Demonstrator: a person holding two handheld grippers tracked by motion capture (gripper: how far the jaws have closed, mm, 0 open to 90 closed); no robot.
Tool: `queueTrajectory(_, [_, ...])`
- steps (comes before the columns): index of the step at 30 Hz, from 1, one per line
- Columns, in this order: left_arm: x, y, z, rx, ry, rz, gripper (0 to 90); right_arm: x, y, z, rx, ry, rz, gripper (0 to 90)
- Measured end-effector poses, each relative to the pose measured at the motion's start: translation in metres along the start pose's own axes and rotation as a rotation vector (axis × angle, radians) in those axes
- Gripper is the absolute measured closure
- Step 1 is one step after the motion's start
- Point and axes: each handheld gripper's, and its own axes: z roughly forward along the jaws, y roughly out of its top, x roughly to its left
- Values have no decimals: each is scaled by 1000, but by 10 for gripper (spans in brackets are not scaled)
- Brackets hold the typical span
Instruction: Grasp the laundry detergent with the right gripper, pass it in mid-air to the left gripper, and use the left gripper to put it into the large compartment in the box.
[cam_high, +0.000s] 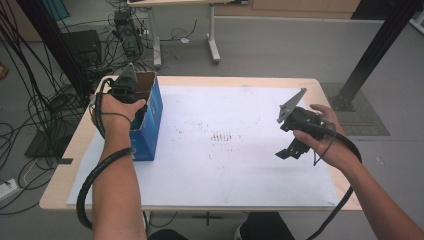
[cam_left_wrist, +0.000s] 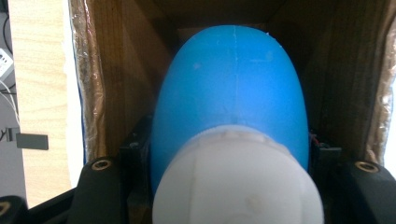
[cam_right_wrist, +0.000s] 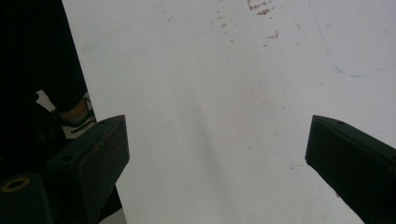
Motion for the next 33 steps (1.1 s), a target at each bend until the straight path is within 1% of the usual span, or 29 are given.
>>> queueTrajectory(8, [1,-1,0,-4,-3,-4,370,0,0,0,1,0,0,62])
queueTrajectory(33, [-1,-1,0,-13,2,1,369,1,3,-1,2,-2,-4,62])
